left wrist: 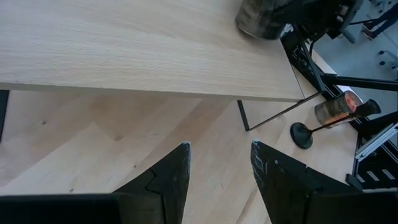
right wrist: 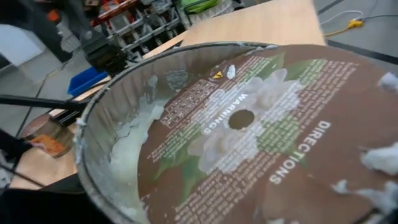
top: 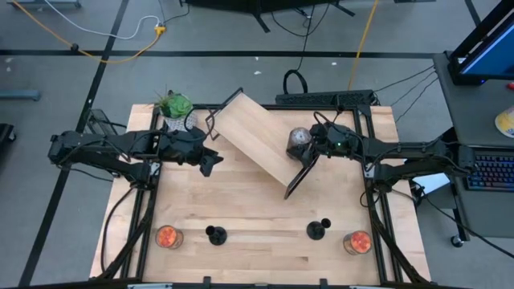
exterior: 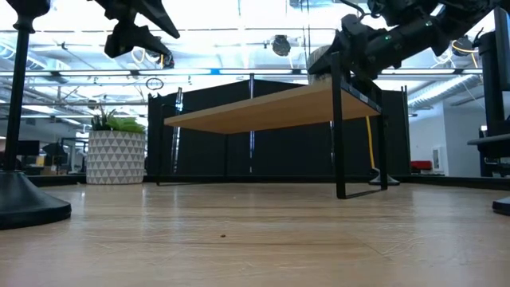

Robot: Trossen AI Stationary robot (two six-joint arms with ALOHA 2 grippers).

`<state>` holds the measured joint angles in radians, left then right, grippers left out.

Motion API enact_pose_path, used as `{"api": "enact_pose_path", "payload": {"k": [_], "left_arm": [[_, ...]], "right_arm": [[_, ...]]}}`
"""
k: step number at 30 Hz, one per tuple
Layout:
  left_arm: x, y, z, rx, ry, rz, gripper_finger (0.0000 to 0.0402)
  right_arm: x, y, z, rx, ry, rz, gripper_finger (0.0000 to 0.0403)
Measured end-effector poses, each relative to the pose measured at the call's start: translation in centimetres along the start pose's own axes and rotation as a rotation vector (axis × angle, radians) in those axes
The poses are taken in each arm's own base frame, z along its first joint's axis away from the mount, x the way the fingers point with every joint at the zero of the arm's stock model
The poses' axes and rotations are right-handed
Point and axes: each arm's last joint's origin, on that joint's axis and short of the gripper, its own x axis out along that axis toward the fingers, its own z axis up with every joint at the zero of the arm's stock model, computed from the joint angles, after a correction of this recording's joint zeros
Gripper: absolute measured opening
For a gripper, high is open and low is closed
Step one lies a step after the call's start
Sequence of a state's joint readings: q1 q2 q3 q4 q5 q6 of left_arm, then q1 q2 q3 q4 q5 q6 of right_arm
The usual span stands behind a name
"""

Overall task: Pick & Place candle stick holders
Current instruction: Put the brown scented candle on the shelf

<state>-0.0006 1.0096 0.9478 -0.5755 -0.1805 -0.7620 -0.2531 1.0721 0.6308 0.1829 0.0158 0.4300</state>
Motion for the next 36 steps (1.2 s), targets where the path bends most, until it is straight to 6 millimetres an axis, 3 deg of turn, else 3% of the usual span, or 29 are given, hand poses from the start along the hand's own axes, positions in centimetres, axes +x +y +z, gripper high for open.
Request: {"api": "enact_pose_path", "payload": {"k": [36], "left_arm": [[0.0,-0.07,-0.05,0.003,0.017,-0.017,0.0177]], "right_arm": [[0.02,0.02,-0.19,-0.004,0.03,0.034,0.04]]}}
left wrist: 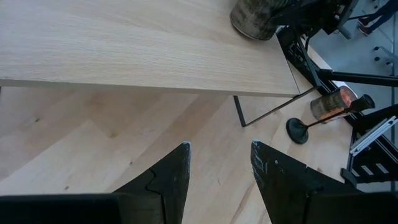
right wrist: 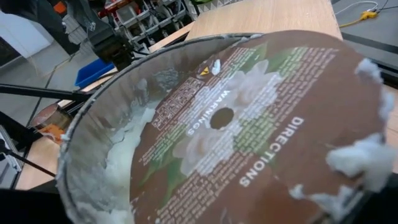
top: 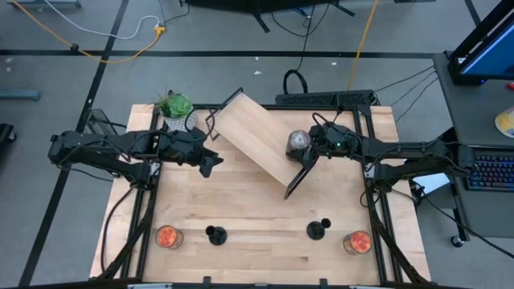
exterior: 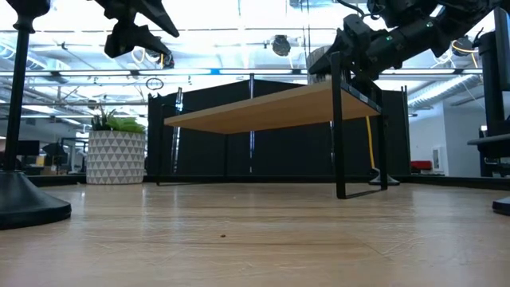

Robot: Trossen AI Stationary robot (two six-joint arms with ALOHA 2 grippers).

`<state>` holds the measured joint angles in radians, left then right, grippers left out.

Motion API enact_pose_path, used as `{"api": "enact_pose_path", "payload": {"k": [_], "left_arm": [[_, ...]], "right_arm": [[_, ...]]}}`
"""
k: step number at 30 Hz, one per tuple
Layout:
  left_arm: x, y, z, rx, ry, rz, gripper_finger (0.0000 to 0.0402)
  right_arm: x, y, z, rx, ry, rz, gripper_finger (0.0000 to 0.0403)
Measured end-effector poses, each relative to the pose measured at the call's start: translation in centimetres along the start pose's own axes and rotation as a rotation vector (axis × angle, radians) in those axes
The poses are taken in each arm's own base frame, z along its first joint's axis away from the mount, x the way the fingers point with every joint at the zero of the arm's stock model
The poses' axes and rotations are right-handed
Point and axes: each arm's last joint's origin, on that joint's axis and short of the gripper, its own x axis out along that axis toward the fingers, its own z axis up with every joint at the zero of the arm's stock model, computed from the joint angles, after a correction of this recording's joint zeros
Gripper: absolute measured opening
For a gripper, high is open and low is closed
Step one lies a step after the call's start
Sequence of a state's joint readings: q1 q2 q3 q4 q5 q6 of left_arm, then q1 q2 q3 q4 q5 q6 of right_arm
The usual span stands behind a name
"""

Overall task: Pick & Place candle stick holders
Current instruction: Put the brown scented candle on the shelf

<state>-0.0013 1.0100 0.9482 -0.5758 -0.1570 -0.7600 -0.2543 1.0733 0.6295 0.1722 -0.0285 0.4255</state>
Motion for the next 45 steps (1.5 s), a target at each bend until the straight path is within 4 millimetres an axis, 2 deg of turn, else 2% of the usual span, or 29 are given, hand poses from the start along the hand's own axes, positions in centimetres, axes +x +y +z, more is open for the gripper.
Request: {"api": "enact_pose_path", "payload": {"k": [45], "left_arm": [[-0.01,-0.03,-0.01,-0.002,0.002,-0.003,0.0177]], "right_arm": [[0.0,0.04,-0.03,-0.039,0.011,0.025,0.04]]}}
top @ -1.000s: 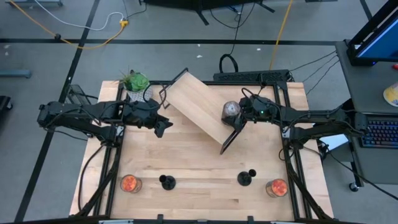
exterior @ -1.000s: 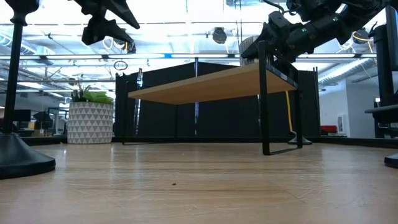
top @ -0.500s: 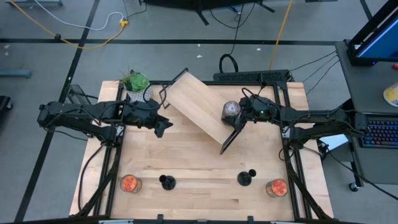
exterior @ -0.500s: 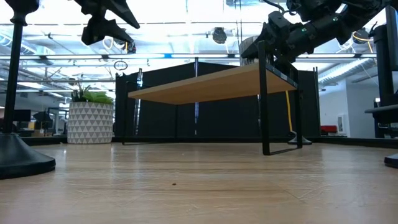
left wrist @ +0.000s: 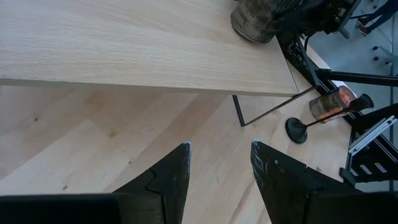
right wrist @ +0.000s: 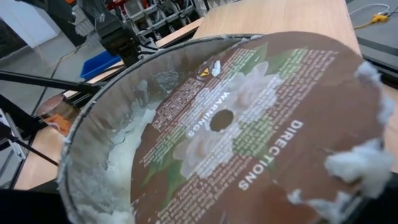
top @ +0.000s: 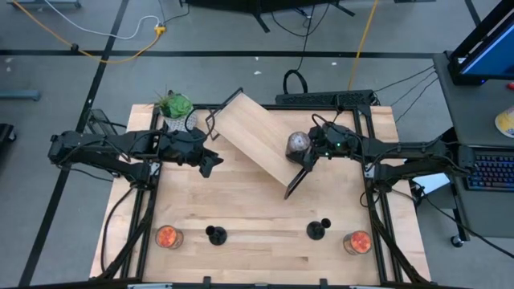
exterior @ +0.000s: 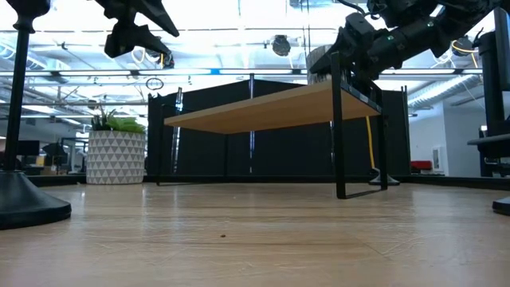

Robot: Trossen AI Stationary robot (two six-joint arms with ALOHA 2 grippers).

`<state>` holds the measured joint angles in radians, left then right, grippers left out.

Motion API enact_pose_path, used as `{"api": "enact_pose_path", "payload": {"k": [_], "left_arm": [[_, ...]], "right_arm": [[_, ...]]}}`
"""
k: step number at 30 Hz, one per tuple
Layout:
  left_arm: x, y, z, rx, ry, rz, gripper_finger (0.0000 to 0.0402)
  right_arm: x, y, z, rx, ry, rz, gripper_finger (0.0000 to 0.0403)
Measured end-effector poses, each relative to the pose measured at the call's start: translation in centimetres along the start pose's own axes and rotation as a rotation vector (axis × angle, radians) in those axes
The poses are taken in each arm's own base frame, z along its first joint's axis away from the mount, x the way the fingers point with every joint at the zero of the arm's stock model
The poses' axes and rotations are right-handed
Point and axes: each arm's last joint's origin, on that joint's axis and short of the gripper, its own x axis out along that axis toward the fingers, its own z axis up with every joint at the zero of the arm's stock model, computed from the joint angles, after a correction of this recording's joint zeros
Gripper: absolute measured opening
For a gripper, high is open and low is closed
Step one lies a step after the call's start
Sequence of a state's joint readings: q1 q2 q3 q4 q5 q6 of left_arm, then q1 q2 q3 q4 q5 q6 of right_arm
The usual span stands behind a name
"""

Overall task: Pick & Place candle stick holders
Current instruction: Put the brown scented candle on the shelf

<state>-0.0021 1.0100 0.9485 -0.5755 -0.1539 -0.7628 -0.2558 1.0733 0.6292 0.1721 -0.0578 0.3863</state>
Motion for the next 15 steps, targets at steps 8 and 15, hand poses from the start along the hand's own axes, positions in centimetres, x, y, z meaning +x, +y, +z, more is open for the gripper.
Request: {"api": "enact_pose_path", "payload": {"k": [8,15], "left_arm": [[0.0,0.0,0.0,0.0,0.0,0.0,0.0177],[0.0,0.0,0.0,0.0,0.002,-0.002,0.0177]], "right_arm": [[0.0,-0.03,-0.03,-0.013,0.002,-0.006,0.04],[0.0,-0.03,-0.03,-0.013,0.001,-0.008,0.04]]}}
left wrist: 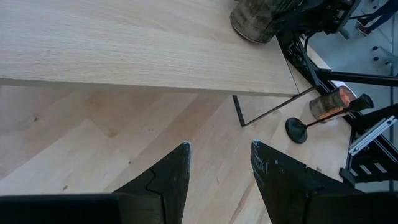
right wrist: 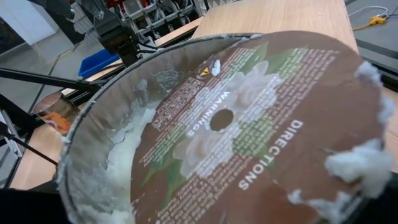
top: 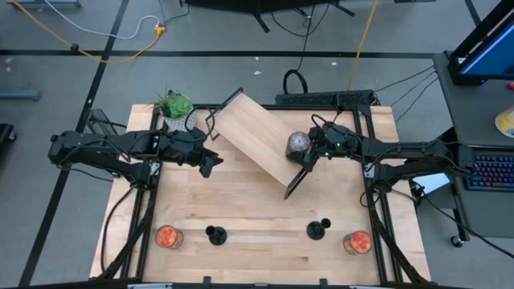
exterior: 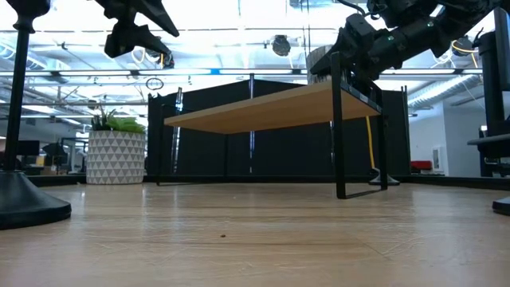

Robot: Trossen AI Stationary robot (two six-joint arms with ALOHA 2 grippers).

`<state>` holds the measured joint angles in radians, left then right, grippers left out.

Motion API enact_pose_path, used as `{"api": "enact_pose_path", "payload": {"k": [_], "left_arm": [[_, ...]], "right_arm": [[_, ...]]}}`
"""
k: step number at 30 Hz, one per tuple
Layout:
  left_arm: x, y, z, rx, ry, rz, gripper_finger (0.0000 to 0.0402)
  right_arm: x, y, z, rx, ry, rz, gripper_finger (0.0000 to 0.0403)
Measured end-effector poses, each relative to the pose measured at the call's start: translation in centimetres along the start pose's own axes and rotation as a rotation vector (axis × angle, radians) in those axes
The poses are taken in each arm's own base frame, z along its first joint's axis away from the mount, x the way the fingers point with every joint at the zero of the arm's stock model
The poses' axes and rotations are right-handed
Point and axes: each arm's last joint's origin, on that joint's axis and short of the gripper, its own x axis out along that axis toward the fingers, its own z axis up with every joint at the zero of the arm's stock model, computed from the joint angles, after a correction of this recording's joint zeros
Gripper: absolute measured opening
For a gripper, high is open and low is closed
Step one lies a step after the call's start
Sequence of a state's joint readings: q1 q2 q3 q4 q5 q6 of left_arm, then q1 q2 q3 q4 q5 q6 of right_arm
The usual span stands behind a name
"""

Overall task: Pick & Place candle stick holders
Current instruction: Put the brown scented candle on the shelf

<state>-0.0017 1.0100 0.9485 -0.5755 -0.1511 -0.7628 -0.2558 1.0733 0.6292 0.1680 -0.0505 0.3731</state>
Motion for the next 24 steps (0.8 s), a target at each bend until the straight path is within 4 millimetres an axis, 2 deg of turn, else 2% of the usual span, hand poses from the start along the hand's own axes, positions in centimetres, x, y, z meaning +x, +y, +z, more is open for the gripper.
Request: {"api": "enact_pose_path", "payload": {"k": [11,24], "left_arm": [[0.0,-0.03,-0.03,0.006,0.009,-0.009,0.0177],[0.0,-0.04,-0.04,0.015,0.011,-0.012,0.0177]], "right_arm": [[-0.01,-0.18,0.06,-0.045,-0.018,-0.053,0.04],[-0.3,0.17,0.14,-0.021,0.001,0.035,0.04]]}}
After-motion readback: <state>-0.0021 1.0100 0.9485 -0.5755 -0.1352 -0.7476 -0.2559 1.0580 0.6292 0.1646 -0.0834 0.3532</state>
